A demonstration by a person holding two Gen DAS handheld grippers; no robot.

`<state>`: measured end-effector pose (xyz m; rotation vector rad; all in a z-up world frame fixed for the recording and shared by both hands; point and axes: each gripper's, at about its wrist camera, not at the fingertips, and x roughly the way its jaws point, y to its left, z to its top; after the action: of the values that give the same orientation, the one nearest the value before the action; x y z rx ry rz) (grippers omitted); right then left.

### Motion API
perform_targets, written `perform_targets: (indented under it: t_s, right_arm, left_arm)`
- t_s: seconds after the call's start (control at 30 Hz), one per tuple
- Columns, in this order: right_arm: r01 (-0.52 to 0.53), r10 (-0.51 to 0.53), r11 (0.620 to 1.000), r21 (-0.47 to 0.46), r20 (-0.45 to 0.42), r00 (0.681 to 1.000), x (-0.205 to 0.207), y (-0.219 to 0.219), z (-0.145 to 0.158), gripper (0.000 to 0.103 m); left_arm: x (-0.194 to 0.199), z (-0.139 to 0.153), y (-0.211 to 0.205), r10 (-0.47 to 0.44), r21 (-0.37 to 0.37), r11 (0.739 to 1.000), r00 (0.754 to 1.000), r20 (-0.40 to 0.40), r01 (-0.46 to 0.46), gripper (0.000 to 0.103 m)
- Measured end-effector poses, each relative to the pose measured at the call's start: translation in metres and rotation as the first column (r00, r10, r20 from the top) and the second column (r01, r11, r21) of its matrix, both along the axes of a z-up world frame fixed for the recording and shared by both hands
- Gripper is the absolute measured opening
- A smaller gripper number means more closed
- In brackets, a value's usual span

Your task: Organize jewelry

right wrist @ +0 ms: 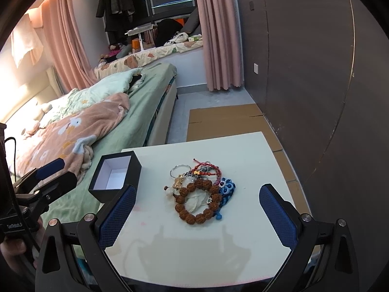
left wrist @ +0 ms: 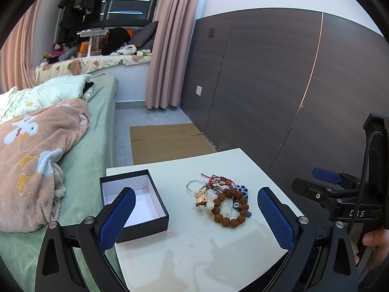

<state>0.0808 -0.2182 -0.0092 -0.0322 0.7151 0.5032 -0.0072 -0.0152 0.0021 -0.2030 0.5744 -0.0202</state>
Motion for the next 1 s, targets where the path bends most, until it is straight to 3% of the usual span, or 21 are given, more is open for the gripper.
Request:
perform_targets:
  t_s: [1.0]
  right_arm:
    - [0.014, -0.014, 1.000, 0.010, -0.002, 1.000, 0.0057, -0.0056, -0.0004, 0.102]
  left_arm:
    - [0.0005, 0.0000, -0.0007, 0.008, 0.003, 1.000, 1.000, 0.010, -0.008, 0.100]
